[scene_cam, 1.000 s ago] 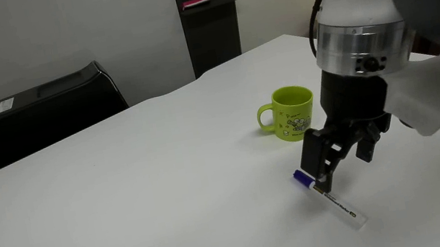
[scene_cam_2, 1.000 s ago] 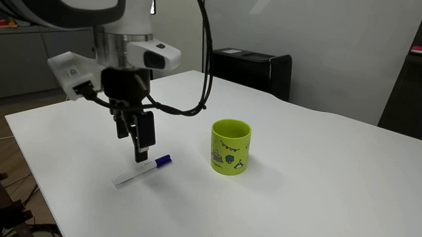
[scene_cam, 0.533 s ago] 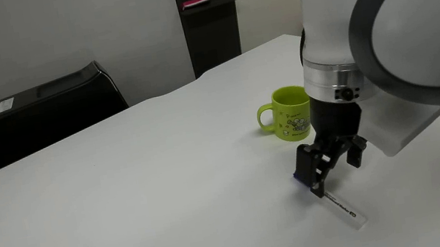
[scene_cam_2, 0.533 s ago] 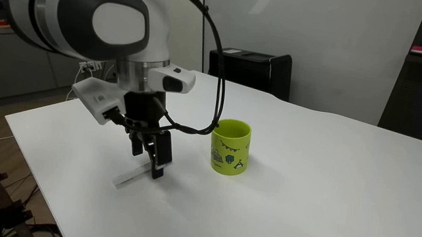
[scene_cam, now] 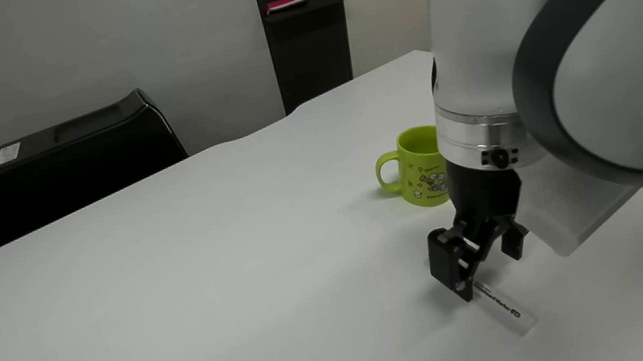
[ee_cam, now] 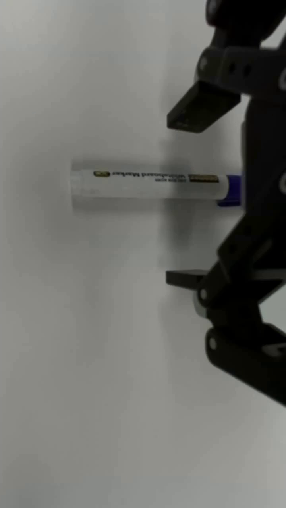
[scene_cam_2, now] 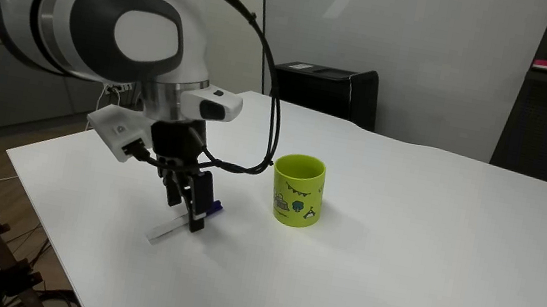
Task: Put the blue marker inside the yellow mug
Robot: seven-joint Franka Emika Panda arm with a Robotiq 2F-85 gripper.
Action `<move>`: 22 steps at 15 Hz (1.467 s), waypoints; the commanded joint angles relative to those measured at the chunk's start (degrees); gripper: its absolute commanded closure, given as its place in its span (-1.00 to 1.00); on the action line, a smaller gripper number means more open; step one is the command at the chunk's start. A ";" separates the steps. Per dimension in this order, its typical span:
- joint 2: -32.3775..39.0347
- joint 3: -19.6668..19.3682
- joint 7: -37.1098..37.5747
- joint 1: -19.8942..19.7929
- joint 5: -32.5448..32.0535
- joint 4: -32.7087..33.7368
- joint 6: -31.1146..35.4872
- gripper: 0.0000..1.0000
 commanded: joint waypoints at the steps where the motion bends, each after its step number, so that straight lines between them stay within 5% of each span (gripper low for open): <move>1: 0.40 -2.05 3.73 2.26 -1.73 0.76 -0.03 -0.17; 5: -1.04 -2.05 3.70 1.69 -0.79 0.26 -0.40 0.41; 6: -1.64 -1.54 3.47 0.98 0.00 0.20 -0.76 -0.47; 8: -2.52 -1.34 3.68 0.51 0.47 0.21 -1.00 -0.40; 13: -3.72 -1.13 4.73 0.16 0.36 0.50 -1.54 -0.97; 22: -3.41 0.54 6.13 0.92 0.53 -0.87 -1.21 -1.00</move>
